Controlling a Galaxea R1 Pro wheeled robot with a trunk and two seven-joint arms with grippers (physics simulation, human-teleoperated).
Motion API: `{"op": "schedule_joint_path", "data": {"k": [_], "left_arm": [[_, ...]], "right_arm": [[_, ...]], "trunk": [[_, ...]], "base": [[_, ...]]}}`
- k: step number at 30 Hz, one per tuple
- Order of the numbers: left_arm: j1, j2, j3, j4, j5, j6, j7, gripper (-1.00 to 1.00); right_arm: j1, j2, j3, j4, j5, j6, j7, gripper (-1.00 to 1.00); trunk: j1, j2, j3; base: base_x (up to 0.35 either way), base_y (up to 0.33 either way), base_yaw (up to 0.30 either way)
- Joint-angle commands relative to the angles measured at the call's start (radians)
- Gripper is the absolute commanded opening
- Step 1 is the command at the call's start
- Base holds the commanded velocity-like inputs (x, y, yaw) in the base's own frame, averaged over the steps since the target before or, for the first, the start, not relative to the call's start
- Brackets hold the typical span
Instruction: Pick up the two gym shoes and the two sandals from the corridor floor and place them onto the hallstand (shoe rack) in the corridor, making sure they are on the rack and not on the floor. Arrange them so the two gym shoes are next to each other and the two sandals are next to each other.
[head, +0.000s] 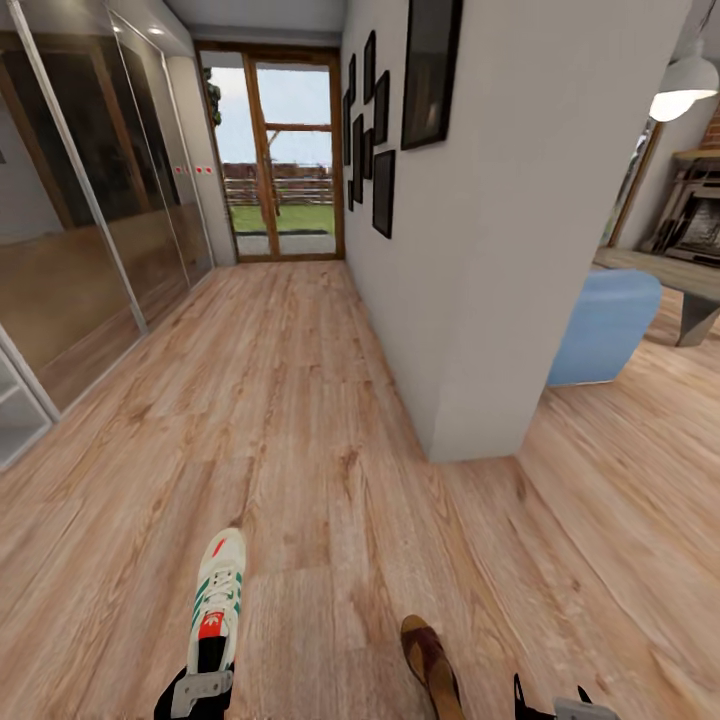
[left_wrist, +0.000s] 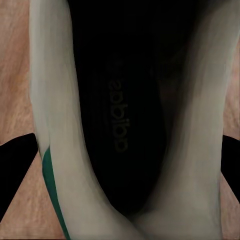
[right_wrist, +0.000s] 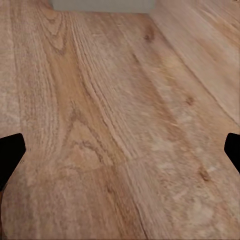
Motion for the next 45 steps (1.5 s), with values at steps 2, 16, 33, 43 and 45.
{"op": "schedule_joint_path", "data": {"k": [2,16,33,43,45], "left_arm": [[-0.001,0.000,0.008,0.001,-0.006,-0.003,-0.004,-1.00],[-0.001,0.002,0.010,0.000,-0.007,-0.005,-0.004,-1.00],[-0.341,-0.005,0.006,-0.070,-0.011,0.299,-0.005,-1.00],[-0.559,-0.021,0.001,-0.071,-0.012,0.541,-0.014,-1.00],[-0.563,-0.023,-0.002,-0.071,-0.015,0.548,-0.018,-1.00]], "right_arm": [[0.000,0.000,-0.002,0.001,0.006,-0.002,-0.004,1.00],[0.000,0.000,-0.002,0.004,0.006,-0.002,-0.004,1.00],[0.000,0.002,0.014,-0.007,0.010,0.001,0.002,1.00],[-0.147,0.084,0.042,-0.090,0.044,0.433,0.012,1.00],[-0.182,0.090,0.061,-0.125,0.047,0.519,0.025,1.00]], "trunk": [[0.000,0.000,-0.001],[0.000,0.000,-0.001],[0.000,0.000,-0.001],[0.000,0.000,-0.001],[0.000,0.000,-0.001]], "base": [[-0.021,-0.034,0.267],[-0.079,0.000,0.078],[-0.079,0.018,0.000],[0.000,0.000,0.000],[0.000,0.000,0.000]]}}
